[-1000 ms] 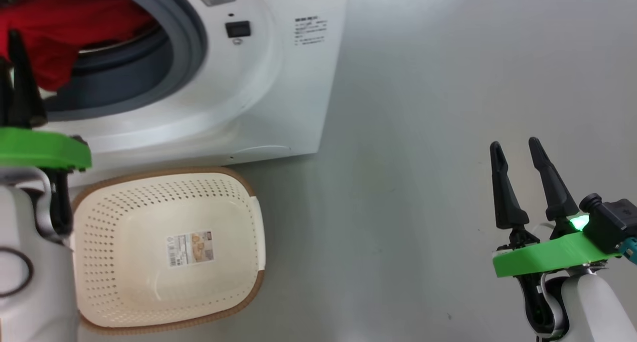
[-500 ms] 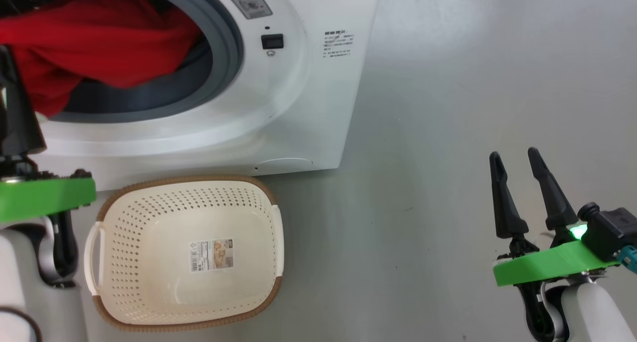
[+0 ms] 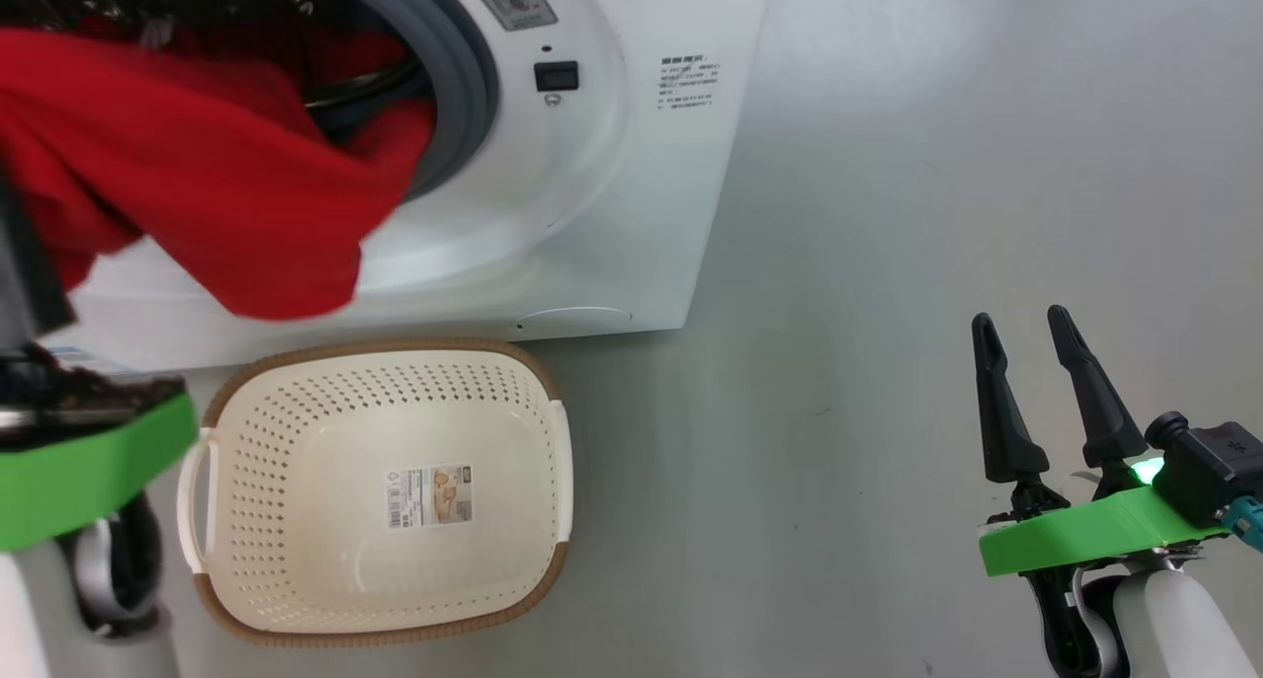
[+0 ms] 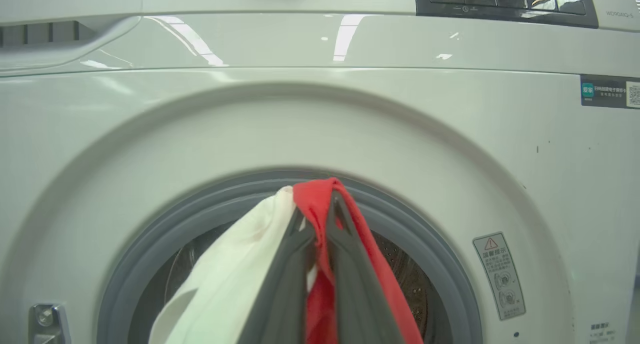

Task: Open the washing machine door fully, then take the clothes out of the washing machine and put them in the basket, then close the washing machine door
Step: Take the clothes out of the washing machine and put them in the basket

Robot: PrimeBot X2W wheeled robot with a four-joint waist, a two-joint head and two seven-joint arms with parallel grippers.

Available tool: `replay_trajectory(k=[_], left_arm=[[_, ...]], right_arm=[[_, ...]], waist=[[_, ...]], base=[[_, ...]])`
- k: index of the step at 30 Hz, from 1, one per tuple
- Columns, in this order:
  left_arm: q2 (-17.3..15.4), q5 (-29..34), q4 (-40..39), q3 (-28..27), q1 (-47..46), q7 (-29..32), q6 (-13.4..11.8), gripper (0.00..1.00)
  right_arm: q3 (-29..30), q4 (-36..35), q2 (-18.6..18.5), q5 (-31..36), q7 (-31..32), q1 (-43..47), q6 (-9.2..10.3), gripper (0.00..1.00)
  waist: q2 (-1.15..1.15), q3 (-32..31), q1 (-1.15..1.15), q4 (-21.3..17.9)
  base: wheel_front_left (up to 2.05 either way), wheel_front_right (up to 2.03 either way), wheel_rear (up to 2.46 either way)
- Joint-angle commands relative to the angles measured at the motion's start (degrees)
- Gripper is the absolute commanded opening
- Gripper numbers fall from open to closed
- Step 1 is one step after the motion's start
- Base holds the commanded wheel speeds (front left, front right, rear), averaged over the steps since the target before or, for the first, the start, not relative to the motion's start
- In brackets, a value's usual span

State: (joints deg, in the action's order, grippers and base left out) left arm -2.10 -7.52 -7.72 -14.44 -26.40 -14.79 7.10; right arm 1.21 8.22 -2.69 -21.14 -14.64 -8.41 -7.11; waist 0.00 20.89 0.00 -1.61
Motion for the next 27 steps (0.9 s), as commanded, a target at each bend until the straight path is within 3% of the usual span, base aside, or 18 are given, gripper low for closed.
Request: replay_trajectory(k=[1,15,27], left_arm=[[-1.0,0.5,-0.8,-1.0,2.0,-0.2,0.4,0.0],[-0.8,1.4,18.5,2.9,5.9,-0.2,0.4,0.0],[-0.8,3.3,35.2,4.3,2.5,-0.2,0.1,0.0]], right_arm=[[-1.1,-1.5,-0.2,0.4,-0.4,0.2,-0.37,1.0],[-2.1,-1.7,-0.2,-0.2,-0.4,-1.1,-0.37,1.0],[-1.7,-2.9,-0.2,-0.5,-0.4,-3.4,-0.37,1.0]], waist=[[0.0,0.1,0.0,0.2],[0.0,2.9,0.0,-0.4],[0.0,9.3,0.0,-1.8]], base=[[0.0,0.0,0.0],[0.0,0.0,0.0],[0.0,0.0,0.0]])
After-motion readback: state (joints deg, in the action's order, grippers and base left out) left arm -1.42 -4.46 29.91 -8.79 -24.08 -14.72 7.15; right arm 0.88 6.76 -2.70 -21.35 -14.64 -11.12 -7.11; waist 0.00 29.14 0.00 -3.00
